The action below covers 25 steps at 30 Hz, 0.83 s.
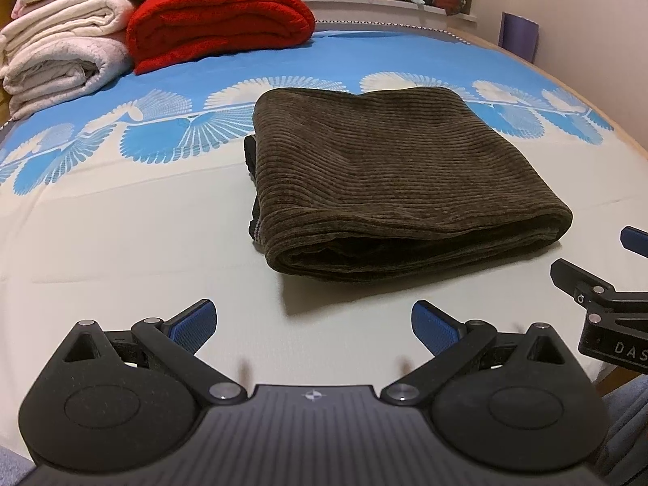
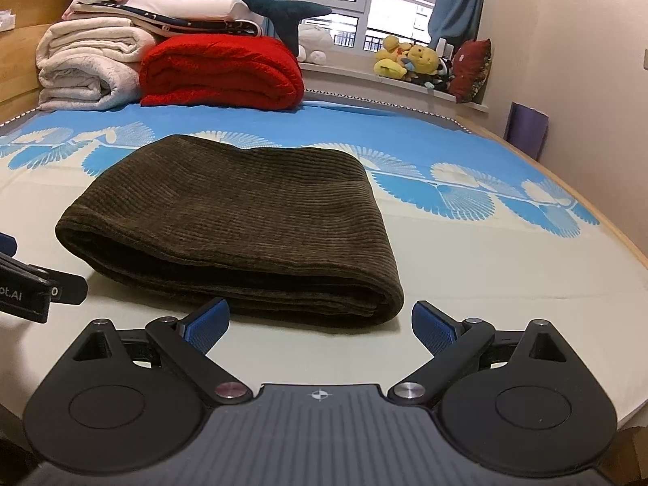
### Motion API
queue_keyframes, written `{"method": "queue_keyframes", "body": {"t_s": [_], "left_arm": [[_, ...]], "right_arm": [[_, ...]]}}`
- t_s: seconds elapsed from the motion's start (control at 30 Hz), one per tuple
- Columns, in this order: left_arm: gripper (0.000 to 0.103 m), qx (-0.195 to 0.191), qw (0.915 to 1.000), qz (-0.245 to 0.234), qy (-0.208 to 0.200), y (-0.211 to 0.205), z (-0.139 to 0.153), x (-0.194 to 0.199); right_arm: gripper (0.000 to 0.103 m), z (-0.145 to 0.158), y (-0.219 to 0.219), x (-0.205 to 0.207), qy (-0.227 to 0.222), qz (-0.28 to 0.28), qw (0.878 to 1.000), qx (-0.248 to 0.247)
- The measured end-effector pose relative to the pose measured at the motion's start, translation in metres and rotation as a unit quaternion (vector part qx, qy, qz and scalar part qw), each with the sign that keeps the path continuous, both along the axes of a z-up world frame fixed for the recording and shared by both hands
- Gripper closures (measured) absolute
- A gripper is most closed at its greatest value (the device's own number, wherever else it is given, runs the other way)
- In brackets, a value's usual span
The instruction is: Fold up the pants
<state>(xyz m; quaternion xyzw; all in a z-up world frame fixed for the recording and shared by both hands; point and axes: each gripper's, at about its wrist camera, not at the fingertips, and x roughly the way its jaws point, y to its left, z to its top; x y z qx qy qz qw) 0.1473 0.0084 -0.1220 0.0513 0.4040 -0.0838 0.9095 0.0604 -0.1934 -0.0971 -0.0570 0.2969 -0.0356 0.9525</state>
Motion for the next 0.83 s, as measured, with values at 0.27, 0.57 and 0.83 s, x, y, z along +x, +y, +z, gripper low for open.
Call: {"method": "queue_keyframes", "body": {"t_s": [0.27, 0.57, 0.83], "left_arm": [[0.0, 0.001, 1.0, -0.002, 0.001, -0.0007, -0.0014, 0.0006], [0.0, 0.008, 1.0, -0.003, 0.003, -0.0038, -0.0036, 0.0011], [0.0, 0.015, 0.9999, -0.005, -0.007, -0.0072, -0.0039, -0.0009]], "right_arm": [[0.006, 0.0008, -0.0001, -0.0003, 0.001, 0.002, 1.0, -0.001], [0.006, 0.0003, 0.001, 0.0008, 0.005, 0.004, 1.0, -0.004], [0.006, 0.0006, 0.0014, 0.002, 0.006, 0.007, 1.0, -0.004]]}}
